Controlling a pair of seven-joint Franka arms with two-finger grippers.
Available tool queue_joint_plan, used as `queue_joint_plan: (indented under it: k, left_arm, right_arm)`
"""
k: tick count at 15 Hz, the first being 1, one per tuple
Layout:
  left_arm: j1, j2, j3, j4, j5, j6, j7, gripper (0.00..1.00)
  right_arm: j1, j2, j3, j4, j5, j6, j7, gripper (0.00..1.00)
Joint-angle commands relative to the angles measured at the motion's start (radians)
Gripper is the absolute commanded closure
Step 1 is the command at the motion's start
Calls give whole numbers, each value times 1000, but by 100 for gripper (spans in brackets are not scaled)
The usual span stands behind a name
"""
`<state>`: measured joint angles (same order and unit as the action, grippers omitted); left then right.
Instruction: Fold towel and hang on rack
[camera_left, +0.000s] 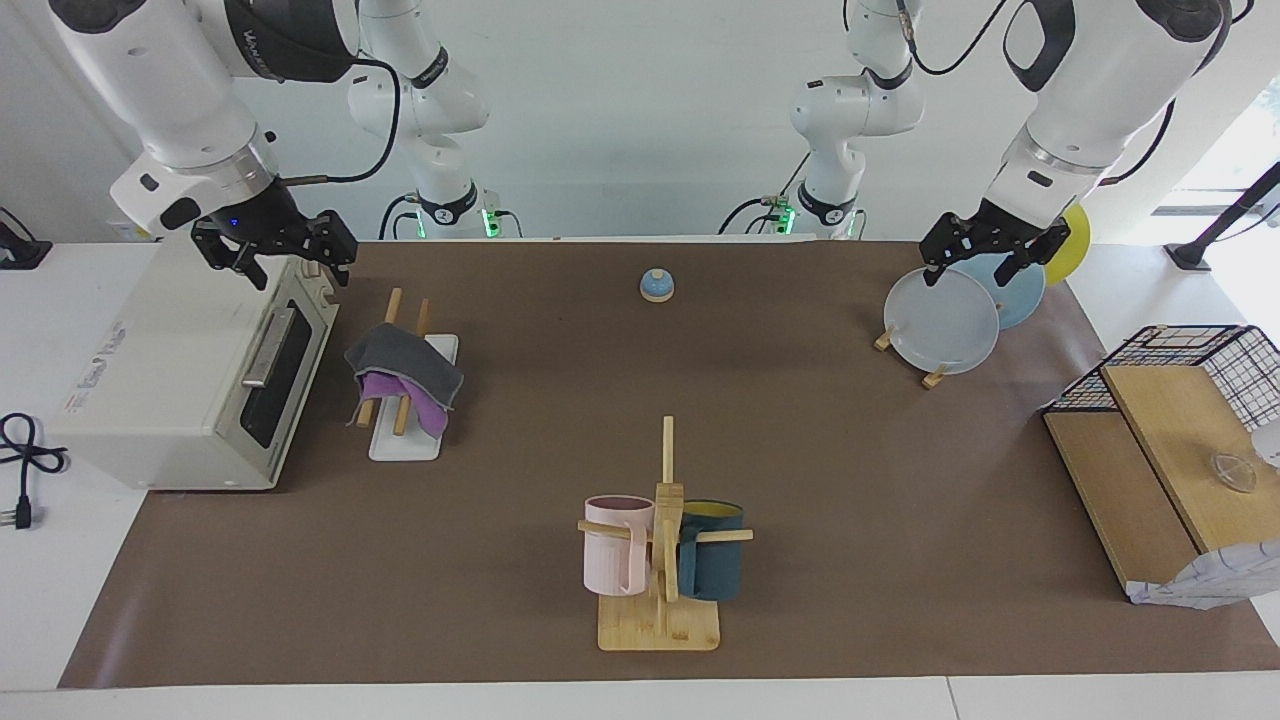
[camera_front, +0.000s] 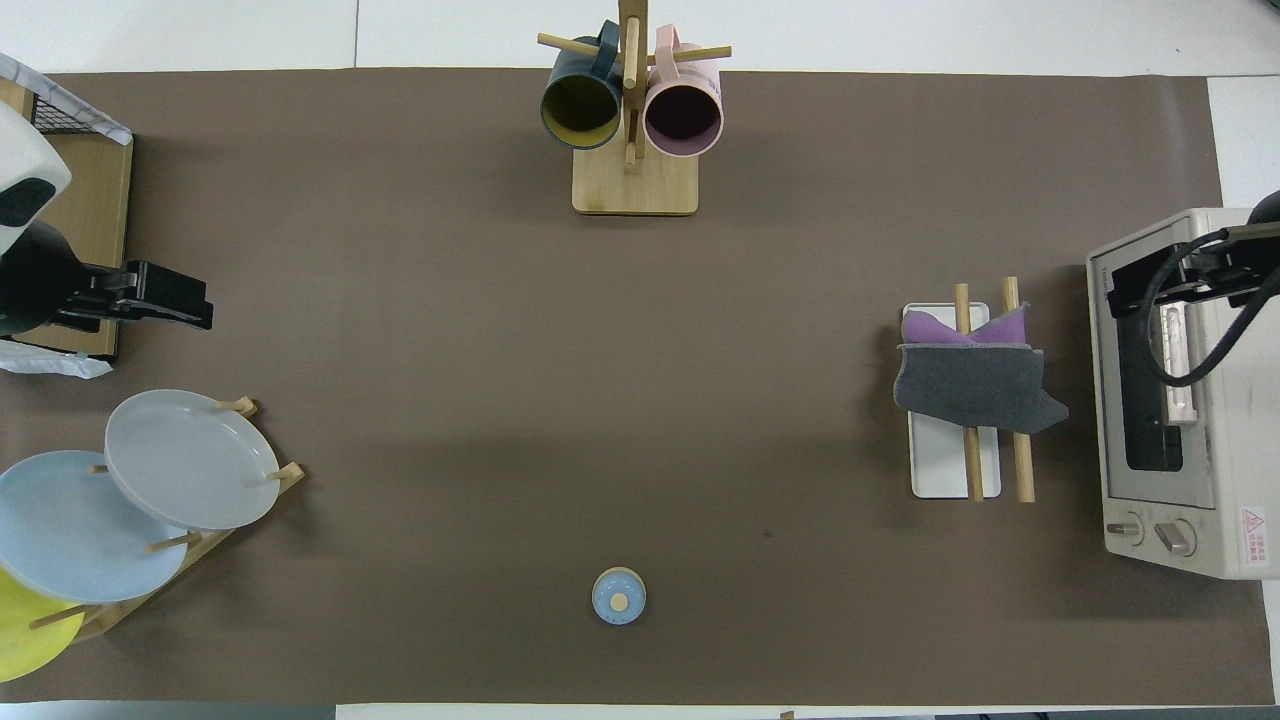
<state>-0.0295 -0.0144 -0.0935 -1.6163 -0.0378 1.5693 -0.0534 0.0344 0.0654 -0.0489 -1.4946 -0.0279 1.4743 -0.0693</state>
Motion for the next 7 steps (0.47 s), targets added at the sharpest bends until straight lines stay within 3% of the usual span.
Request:
queue_joint_plan:
  k: [1,7]
  left_arm:
    - [10,-13,-5,-5,13,-6,7,0]
    - [10,-13,-5,-8,13,-6,7,0]
  right_arm:
    - [7,10,-3,23,-15,-22,13,0]
    - [9,7,1,14,-15,-25,14,0]
